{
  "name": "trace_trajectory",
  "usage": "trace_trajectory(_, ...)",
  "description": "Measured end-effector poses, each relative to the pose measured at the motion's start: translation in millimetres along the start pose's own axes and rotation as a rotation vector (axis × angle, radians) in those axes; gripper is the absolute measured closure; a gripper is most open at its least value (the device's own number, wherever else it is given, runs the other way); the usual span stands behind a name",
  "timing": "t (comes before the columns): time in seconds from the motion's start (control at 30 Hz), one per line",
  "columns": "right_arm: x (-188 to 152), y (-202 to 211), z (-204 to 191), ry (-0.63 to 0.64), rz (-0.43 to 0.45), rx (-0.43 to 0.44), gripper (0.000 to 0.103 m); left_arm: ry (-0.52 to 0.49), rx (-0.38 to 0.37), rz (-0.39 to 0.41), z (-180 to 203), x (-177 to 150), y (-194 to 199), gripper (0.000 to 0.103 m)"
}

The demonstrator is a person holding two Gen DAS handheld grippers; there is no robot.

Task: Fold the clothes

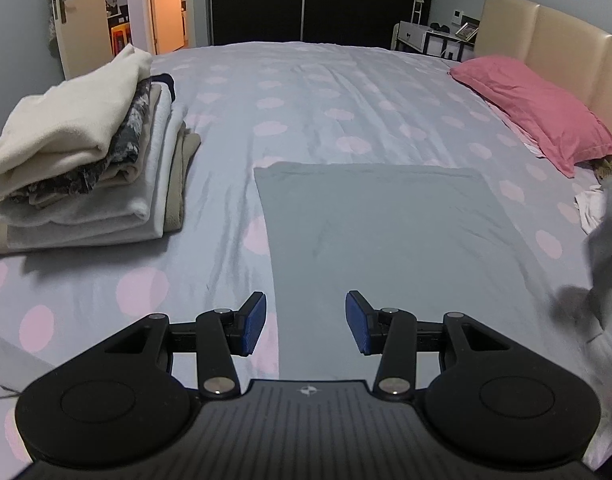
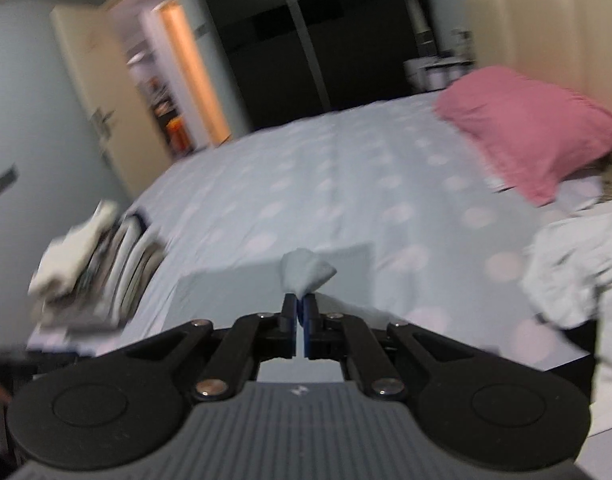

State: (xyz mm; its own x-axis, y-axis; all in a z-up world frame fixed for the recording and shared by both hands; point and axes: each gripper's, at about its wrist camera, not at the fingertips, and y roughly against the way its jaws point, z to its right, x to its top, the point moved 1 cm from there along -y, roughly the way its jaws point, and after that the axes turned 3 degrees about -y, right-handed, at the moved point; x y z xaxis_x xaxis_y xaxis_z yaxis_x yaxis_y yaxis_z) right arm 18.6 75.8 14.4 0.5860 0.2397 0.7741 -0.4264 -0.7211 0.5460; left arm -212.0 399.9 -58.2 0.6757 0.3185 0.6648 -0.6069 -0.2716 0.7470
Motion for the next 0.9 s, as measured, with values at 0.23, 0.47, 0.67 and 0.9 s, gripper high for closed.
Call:
trace_trajectory(0.23, -93.9, -69.7, -62.4, 0.171, -0.187, 0.02, 0.099, 0.018, -0.065, -0.05, 16.9, -25.4, -3.1, 0.061)
trace_trajectory(0.47, -178.4, -93.1, -90.6, 0.346, -0.356, 0.038, 0.099, 0.01, -0.145, -0.123, 51.1, -51.7, -15.5, 0.061)
trace_trajectory(0.67, -214.8, -102.1, -89.4, 0.442, -0.502, 0.085, 0.093, 0.034, -0.232, -0.198, 80.8, -68.8, -33.8, 0.061)
trace_trajectory(0.9, -186.7, -79.0, -70.9, 0.501, -0.559, 0.162, 0.064, 0.051, -0.296, -0.262, 113.5, -74.0, -56.2, 0.061)
